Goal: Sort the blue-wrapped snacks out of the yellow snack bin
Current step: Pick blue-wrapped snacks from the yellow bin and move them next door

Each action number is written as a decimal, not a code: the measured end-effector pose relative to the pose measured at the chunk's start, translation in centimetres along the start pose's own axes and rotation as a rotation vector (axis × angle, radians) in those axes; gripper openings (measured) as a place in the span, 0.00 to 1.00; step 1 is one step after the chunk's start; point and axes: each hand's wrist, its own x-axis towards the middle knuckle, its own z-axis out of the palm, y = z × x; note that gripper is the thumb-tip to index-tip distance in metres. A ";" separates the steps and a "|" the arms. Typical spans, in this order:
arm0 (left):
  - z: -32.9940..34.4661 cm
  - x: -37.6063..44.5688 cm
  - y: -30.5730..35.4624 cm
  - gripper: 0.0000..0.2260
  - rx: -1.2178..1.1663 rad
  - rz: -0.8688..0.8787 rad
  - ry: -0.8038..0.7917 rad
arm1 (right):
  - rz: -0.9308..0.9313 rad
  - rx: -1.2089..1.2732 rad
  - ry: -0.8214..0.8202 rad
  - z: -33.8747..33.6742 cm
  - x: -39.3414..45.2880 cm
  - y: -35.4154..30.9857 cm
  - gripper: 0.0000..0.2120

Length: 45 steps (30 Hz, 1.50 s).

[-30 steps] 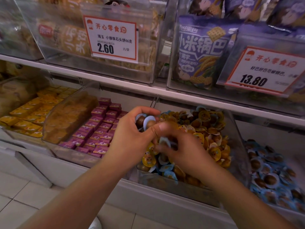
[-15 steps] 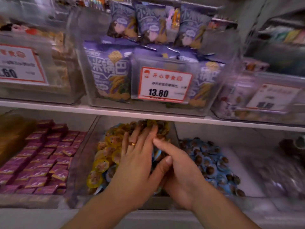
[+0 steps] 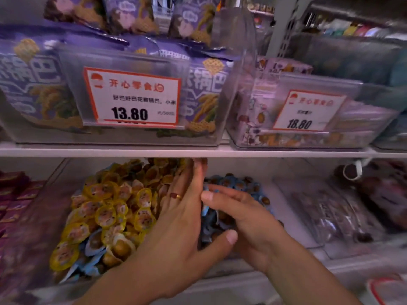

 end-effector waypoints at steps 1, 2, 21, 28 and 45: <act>0.2 0.2 -0.2 0.43 0.045 0.002 0.000 | -0.012 -0.035 0.070 -0.8 0.7 0.0 0.19; 0.2 0.4 -0.6 0.41 0.077 0.011 0.005 | -0.034 -0.065 0.158 -1.6 1.4 -0.2 0.19; -11.2 -4.7 -6.9 0.15 0.378 -0.252 0.279 | -0.510 -0.498 0.678 -4.6 4.7 -0.8 0.11; -15.3 -9.6 -10.0 0.18 0.440 -0.426 0.295 | -0.703 -1.353 -0.111 12.1 7.0 4.2 0.17; -16.7 -11.4 -11.6 0.17 0.282 -0.461 0.276 | -0.285 -1.971 -0.194 10.3 15.8 4.1 0.31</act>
